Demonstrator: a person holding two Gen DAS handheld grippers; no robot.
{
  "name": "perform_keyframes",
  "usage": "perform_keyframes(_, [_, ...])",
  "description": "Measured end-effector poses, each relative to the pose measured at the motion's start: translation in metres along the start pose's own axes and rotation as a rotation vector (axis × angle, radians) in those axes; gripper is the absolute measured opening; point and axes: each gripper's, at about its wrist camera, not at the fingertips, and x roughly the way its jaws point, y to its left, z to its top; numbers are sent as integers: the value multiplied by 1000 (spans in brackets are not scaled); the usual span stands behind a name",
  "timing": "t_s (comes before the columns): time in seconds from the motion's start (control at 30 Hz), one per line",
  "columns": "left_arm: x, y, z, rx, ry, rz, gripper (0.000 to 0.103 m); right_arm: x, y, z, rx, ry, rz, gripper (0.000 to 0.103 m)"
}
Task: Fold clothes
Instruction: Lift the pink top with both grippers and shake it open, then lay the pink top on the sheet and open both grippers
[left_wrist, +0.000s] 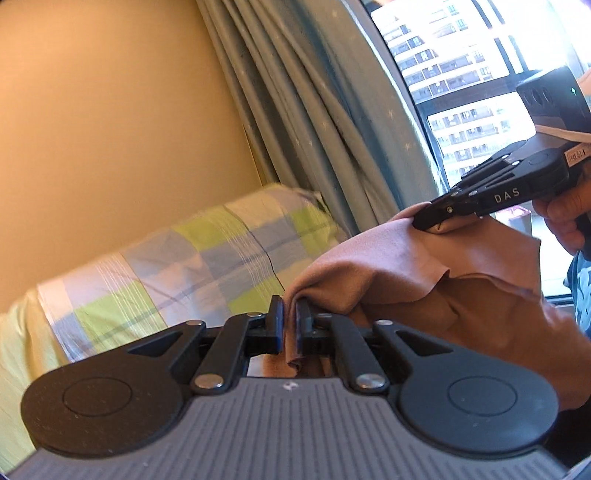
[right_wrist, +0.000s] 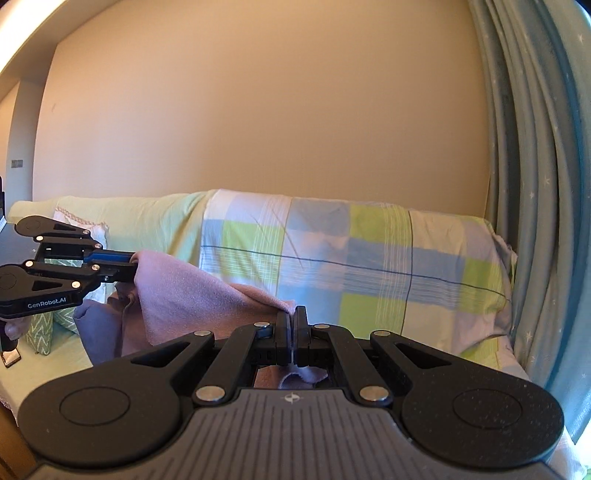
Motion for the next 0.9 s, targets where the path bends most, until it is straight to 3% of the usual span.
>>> perform_keyframes(0.2, [105, 7, -62, -77, 139, -40, 4, 82, -38, -51, 50, 134, -5, 0])
perform_keyframes(0.4, [231, 13, -132, -156, 275, -43, 5, 201, -100, -121, 110, 262, -60, 0])
perform_keyframes(0.47, [268, 17, -160, -197, 343, -20, 11, 240, -122, -140, 130, 283, -79, 0])
perform_keyframes(0.5, [284, 20, -177, -225, 380, -4, 15, 258, -132, -149, 147, 292, -88, 6])
perform_keyframes(0.53, [294, 25, -190, -256, 408, 5, 15, 273, -142, -158, 162, 300, -107, 30])
perform_keyframes(0.6, [294, 34, -211, -319, 435, 28, 19, 293, -157, -174, 191, 305, -150, 46])
perform_keyframes(0.67, [278, 43, -226, -359, 437, 38, 34, 296, -167, -183, 227, 293, -173, 45])
perform_keyframes(0.73, [259, 49, -235, -405, 457, 29, 36, 283, -165, -191, 251, 299, -142, 45])
perform_keyframes(0.83, [219, 44, -242, -477, 494, -32, 40, 258, -145, -205, 206, 382, -90, 49])
perform_keyframes(0.9, [194, 38, -246, -518, 518, -83, 51, 238, -130, -214, 194, 452, -51, 53])
